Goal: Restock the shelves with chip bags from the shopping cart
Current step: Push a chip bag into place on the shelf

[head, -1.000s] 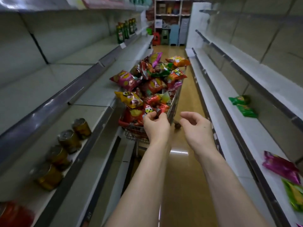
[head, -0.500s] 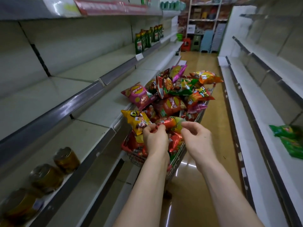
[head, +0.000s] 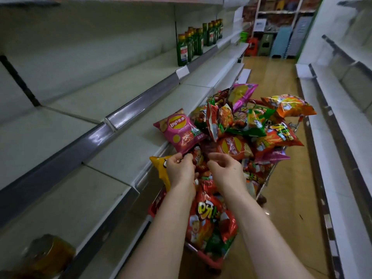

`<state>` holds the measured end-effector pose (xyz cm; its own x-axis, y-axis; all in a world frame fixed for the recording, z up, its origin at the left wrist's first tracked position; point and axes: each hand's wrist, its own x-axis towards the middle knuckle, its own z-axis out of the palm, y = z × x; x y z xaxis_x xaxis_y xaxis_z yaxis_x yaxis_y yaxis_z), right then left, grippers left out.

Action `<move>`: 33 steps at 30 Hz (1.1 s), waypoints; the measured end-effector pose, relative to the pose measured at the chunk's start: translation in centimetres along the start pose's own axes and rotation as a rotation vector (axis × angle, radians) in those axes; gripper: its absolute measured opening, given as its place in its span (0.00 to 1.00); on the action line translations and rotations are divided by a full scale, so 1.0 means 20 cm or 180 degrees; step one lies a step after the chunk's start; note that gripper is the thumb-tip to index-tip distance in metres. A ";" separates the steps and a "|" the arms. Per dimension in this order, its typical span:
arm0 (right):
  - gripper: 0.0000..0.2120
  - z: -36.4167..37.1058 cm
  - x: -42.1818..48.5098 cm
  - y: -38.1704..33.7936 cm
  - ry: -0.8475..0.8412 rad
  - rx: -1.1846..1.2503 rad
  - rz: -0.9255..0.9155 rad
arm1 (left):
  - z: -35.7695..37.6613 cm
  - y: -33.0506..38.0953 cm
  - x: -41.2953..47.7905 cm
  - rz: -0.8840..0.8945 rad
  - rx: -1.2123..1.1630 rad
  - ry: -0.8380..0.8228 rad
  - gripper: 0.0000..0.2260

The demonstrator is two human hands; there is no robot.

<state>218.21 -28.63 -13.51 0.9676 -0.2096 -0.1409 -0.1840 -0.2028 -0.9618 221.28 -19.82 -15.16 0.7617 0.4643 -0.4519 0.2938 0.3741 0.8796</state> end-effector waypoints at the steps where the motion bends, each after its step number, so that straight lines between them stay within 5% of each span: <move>1: 0.08 0.04 0.08 -0.01 -0.0040 0.0025 0.0033 | 0.03 0.02 0.09 -0.0013 0.0006 0.0004 0.12; 10: 0.19 0.39 0.81 0.06 -0.0319 0.0028 0.0576 | 0.22 0.10 0.85 -0.0152 0.0482 0.0200 0.14; 13: 0.23 0.47 0.99 0.15 -0.0302 0.0169 0.0922 | 0.26 0.10 1.05 -0.0296 0.0440 0.0179 0.03; 21: 0.32 0.59 1.23 0.28 -0.0133 0.0585 0.1806 | 0.33 0.07 1.30 -0.0801 0.0446 -0.0056 0.28; 29: 0.32 0.65 1.26 0.26 -0.0103 0.0979 0.1848 | 0.37 0.07 1.36 -0.0562 0.0416 0.0010 0.26; 33: 0.24 0.65 1.21 0.22 -0.0241 0.1352 0.1742 | 0.33 0.12 1.32 -0.0592 0.0248 -0.0190 0.22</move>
<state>242.99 -22.13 -24.20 0.7673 -0.1046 -0.6327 -0.5800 0.3080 -0.7542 245.98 -12.00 -24.10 0.7223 0.3437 -0.6001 0.4746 0.3848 0.7916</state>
